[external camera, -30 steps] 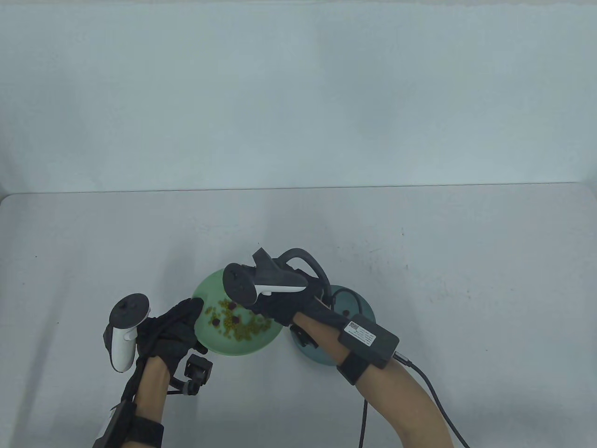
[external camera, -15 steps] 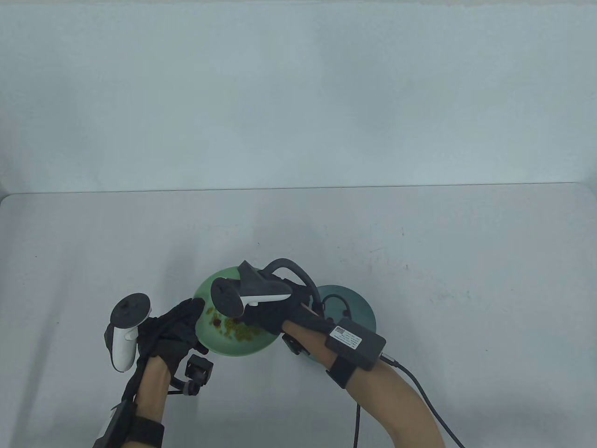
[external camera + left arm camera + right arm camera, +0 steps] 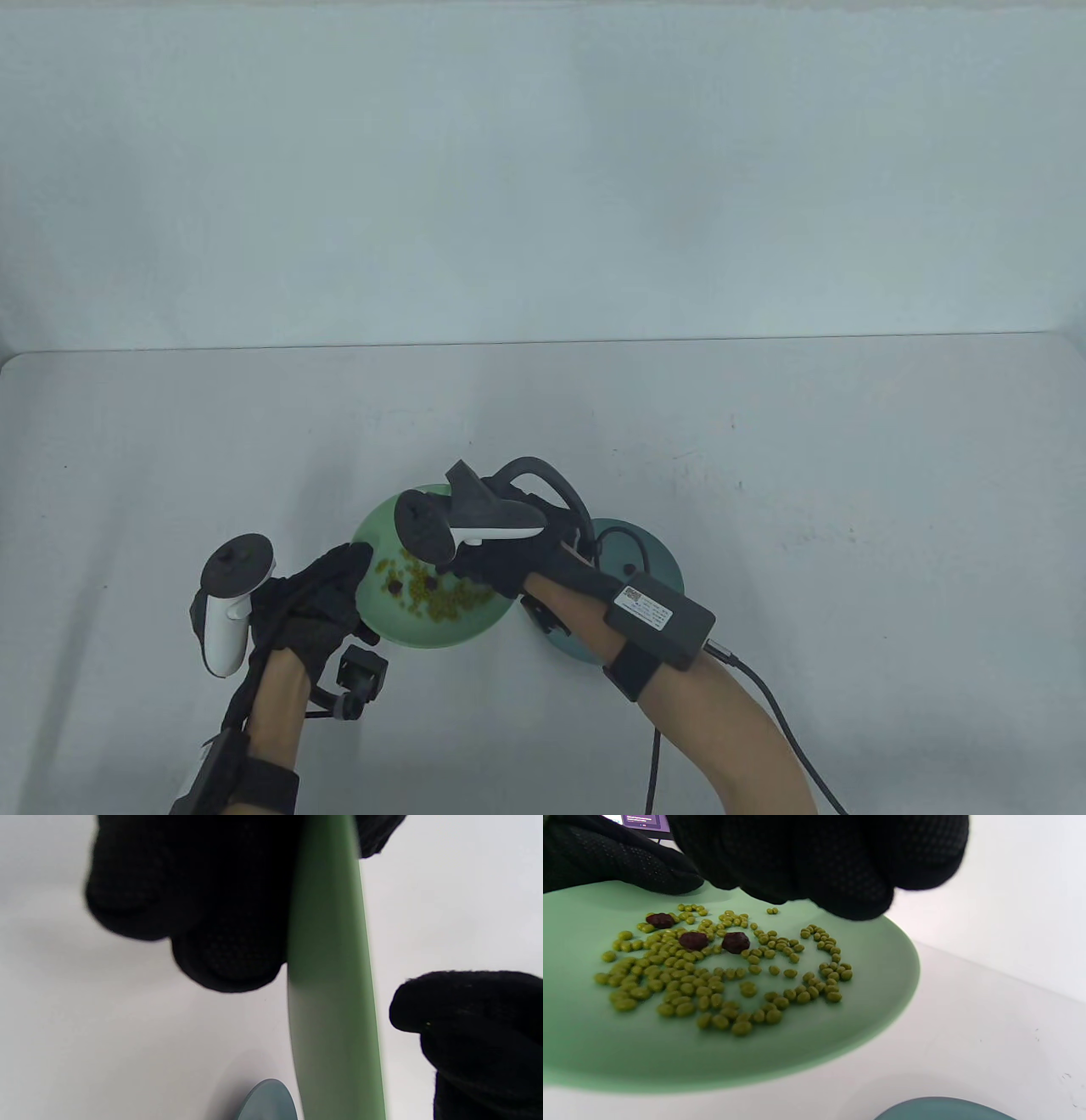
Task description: Pick cranberries with hand pinch into plate
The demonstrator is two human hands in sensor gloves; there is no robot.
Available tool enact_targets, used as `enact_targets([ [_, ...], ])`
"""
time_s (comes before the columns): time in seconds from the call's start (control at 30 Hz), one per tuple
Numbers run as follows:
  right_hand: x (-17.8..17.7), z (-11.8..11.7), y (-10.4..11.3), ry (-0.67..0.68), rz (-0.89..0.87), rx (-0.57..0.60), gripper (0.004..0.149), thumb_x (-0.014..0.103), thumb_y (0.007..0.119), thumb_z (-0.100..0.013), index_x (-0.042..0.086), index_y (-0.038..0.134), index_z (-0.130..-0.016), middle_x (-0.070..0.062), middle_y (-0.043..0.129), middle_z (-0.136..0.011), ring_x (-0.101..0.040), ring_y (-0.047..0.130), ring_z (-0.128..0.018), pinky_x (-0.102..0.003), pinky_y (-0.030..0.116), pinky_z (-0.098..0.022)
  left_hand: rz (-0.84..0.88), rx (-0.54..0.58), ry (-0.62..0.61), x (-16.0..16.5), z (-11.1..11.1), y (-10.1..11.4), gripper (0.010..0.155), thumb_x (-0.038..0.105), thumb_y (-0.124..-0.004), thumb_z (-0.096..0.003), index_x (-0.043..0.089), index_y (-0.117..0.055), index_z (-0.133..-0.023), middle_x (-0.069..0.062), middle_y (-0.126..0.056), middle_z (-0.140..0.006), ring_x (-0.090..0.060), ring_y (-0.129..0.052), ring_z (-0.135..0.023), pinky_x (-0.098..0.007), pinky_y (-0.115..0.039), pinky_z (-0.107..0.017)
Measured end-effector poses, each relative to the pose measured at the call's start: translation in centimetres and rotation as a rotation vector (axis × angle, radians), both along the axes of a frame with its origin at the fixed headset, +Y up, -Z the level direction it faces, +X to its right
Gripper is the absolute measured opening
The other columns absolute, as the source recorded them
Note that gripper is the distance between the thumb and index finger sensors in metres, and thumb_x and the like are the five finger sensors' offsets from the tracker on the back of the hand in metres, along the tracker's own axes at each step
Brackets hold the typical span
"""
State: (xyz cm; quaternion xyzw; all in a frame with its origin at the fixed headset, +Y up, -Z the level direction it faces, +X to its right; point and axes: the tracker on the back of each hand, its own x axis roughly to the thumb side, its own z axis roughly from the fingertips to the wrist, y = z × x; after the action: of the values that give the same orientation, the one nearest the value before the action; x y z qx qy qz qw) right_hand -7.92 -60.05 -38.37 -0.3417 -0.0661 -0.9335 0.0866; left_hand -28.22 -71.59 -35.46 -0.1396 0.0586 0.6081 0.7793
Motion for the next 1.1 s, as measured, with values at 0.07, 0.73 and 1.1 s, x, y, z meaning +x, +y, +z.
enact_targets([
  [0.07,-0.2,0.0,-0.4,0.005,0.014,0.003,0.045,0.045,0.076,-0.054,0.022,0.082,-0.092,0.012,0.092,-0.048,-0.008,0.098,-0.039,-0.030,0.087,-0.036,0.003,0.000,-0.001,0.0,0.0,0.0,0.047,0.035,-0.061,-0.0620,0.001,-0.074,-0.092,-0.014,-0.097,-0.066,-0.025,-0.108,-0.034,-0.031,-0.093,-0.027],
  [0.73,-1.1,0.3,-1.7,0.052,0.098,0.033,0.044,0.043,0.078,-0.053,0.025,0.079,-0.093,0.011,0.093,-0.047,-0.008,0.098,-0.039,-0.031,0.087,-0.037,0.014,0.000,-0.016,0.0,0.0,0.1,0.047,0.034,-0.061,-0.0620,0.001,-0.074,-0.092,-0.015,-0.097,-0.066,-0.026,-0.108,-0.034,-0.032,-0.093,-0.026],
  [1.1,-0.9,0.6,-1.8,0.075,0.098,0.050,0.046,0.043,0.077,-0.053,0.025,0.077,-0.095,0.011,0.093,-0.048,-0.009,0.097,-0.040,-0.031,0.086,-0.038,0.032,0.000,-0.008,-0.2,0.1,0.1,0.047,0.034,-0.061,-0.0620,0.000,-0.074,-0.092,-0.015,-0.097,-0.066,-0.026,-0.108,-0.034,-0.031,-0.093,-0.026],
])
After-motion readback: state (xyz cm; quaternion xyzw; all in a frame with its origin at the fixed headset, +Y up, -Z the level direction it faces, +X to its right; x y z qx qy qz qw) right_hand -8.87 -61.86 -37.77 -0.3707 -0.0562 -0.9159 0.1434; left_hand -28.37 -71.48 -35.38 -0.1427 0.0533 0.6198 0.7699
